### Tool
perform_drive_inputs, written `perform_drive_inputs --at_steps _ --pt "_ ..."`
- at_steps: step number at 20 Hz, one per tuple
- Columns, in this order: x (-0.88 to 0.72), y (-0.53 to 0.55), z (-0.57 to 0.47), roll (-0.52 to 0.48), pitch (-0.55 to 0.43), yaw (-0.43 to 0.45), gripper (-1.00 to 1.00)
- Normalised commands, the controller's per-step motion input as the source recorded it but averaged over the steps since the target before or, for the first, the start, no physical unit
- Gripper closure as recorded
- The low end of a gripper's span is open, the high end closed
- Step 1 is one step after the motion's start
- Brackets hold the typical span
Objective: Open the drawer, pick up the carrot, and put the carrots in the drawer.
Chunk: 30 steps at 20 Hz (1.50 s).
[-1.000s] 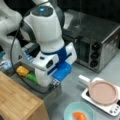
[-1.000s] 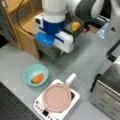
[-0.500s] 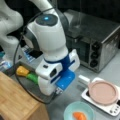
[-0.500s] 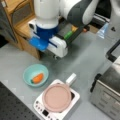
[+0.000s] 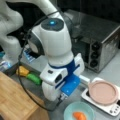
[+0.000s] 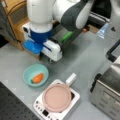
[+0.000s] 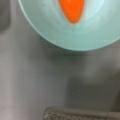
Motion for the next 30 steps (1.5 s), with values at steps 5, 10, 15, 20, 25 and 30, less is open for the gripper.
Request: perform_drive_inputs --at_steps 5,10,15,20,25,30 --pt "0.4 -0.15 0.01 0.023 0.261 0.088 -1.0" --pt "0.44 -0.1 -0.03 0.046 0.221 0.1 -1.0" --pt "0.34 -0.08 0.05 0.049 0.189 0.077 -1.0" --pt "0.27 -0.08 0.06 0.042 0.214 0.055 -1.0" --pt "0.32 -0.07 -0.01 0.031 0.245 0.028 -1.0" --pt "0.36 -0.05 -0.01 0.033 0.208 0.026 -1.0"
